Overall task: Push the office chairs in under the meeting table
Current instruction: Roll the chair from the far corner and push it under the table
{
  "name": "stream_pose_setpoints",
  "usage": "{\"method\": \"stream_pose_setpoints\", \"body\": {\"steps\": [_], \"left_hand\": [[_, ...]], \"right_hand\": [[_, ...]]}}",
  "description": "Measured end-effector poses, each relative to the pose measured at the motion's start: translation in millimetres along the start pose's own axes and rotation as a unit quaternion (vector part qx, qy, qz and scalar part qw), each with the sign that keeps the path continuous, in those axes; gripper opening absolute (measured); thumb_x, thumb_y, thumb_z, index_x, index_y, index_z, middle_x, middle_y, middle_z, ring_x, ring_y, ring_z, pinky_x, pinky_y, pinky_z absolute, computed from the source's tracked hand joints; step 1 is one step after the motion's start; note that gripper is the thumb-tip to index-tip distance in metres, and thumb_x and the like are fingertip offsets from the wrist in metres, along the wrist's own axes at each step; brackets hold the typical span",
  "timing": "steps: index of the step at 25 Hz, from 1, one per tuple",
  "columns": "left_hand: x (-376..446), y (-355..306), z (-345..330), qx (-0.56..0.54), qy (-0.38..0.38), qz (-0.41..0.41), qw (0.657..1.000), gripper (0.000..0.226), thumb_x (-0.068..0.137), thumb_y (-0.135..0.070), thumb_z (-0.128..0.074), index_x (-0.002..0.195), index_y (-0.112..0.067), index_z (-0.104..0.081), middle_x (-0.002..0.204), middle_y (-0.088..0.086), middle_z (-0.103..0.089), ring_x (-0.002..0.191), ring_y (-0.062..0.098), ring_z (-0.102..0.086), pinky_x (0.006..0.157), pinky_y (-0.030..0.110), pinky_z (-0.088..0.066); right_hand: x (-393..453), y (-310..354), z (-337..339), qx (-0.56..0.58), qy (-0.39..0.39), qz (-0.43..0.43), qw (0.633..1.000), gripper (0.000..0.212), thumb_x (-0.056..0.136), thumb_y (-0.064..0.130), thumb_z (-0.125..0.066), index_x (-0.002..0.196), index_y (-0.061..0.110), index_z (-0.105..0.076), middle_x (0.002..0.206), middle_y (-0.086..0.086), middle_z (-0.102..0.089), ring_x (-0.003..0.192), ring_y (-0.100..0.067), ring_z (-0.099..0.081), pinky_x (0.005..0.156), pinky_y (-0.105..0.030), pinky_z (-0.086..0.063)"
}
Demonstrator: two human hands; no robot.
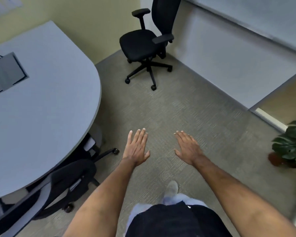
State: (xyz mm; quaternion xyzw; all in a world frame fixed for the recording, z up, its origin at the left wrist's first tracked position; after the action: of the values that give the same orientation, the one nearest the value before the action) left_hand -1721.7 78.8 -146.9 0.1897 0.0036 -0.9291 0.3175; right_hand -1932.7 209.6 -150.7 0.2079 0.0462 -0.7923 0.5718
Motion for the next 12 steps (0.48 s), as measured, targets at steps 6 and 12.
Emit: {"method": "stream_pose_setpoints", "body": {"steps": [6,12], "left_hand": [[125.2,-7.9,72.4,-0.002,-0.009,0.021,1.0,0.086,0.107,-0.059,-0.034,0.169,-0.009,-0.002,0.178,0.013,0.007,0.165,0.029,0.005,0.13,0.06,0.006],[271.8,19.3,129.0,0.005,-0.034,0.039,0.999,0.087,0.106,-0.06,-0.036,0.169,-0.01,-0.002,0.178,0.012,0.006,0.165,0.029,0.004,0.13,0.059,0.007]], "right_hand": [[89.8,-102.6,76.1,-0.001,-0.028,-0.014,0.999,0.08,0.108,0.047,-0.047,0.169,0.012,-0.01,0.178,-0.005,-0.01,0.165,-0.023,-0.009,0.134,-0.041,-0.009],[214.0,-180.1,144.9,-0.002,-0.058,-0.024,0.998,0.081,0.107,0.047,-0.051,0.169,0.013,-0.013,0.178,-0.005,-0.014,0.165,-0.023,-0.011,0.133,-0.039,-0.011]]}}
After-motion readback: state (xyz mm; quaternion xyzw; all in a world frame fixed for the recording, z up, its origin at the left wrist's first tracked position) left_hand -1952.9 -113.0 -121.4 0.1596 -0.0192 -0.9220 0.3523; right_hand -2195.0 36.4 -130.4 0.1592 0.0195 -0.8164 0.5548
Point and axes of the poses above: each hand's wrist, its own x-axis towards the middle knuckle, its own z-axis out of the back of the hand, y = z × x, the point moved 4 cm from there along x, towards the middle knuckle
